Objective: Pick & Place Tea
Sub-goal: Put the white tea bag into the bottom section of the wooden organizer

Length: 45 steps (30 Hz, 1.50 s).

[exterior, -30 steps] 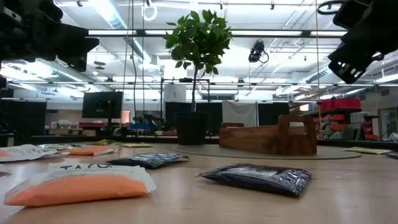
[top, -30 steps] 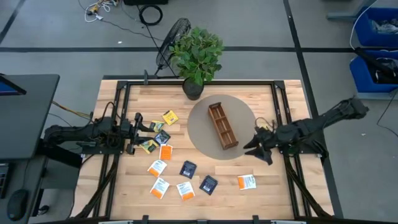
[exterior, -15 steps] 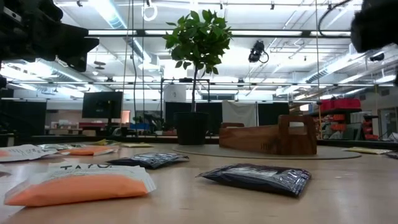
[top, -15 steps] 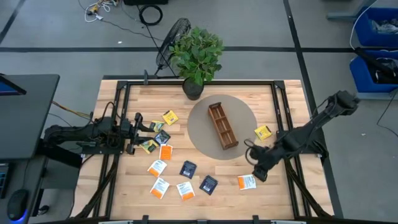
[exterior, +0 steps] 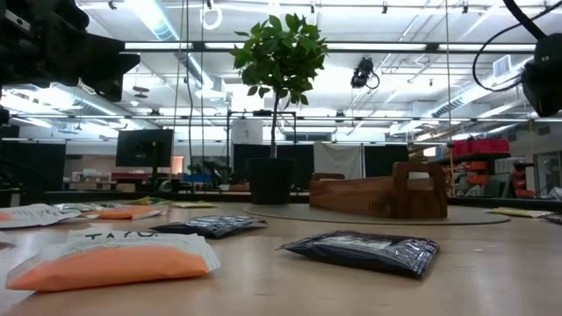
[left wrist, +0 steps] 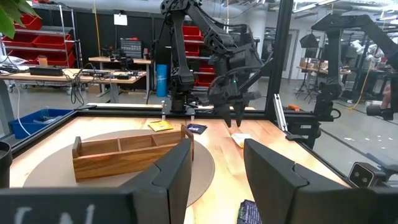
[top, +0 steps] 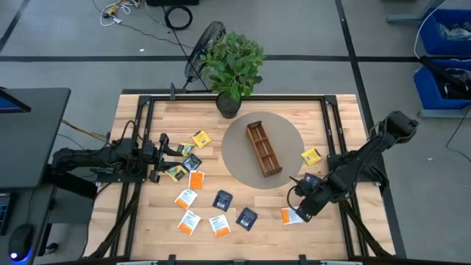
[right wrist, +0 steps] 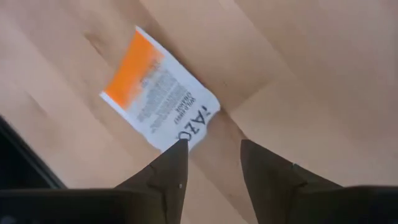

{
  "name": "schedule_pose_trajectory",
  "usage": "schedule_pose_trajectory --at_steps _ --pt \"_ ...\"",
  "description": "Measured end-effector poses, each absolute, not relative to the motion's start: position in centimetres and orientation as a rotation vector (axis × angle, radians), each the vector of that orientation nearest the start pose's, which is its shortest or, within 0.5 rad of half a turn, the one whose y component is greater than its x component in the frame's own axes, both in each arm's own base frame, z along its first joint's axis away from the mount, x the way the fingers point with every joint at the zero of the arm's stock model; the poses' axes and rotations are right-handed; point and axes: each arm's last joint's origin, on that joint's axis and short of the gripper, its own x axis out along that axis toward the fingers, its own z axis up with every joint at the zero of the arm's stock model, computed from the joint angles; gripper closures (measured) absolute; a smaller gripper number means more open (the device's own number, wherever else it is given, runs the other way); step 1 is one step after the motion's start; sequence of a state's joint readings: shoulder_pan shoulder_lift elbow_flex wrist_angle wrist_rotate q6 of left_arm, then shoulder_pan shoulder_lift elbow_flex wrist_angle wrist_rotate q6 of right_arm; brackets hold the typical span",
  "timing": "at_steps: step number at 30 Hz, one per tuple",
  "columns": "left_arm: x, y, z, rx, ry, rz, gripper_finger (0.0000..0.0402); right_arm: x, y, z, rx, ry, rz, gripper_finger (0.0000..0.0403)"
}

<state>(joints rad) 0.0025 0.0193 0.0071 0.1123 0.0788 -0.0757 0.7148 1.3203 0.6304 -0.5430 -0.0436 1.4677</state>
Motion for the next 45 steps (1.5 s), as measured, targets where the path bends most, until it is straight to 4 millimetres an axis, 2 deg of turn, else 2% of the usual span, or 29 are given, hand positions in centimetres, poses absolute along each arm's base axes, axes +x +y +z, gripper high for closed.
schedule_pose_trajectory --at_steps 6,23,36,45 --pt "9.8 -0.2 17.5 -0.072 -0.096 -0.080 0.0250 16.5 15.0 15.3 0.836 1.345 -0.268 0.0246" --pt "9.8 -0.2 17.5 -0.072 -0.091 -0.080 0.0250 16.8 15.8 13.4 0.773 1.335 -0.330 0.0246" --pt "9.8 -0.2 17.5 -0.072 -0.091 -0.080 0.0250 17.1 16.1 13.4 0.770 1.295 -0.291 0.0246" --pt "9.8 -0.2 17.5 -0.072 -0.092 -0.079 0.0250 18.0 16.7 13.9 0.790 1.193 -0.192 0.0248"
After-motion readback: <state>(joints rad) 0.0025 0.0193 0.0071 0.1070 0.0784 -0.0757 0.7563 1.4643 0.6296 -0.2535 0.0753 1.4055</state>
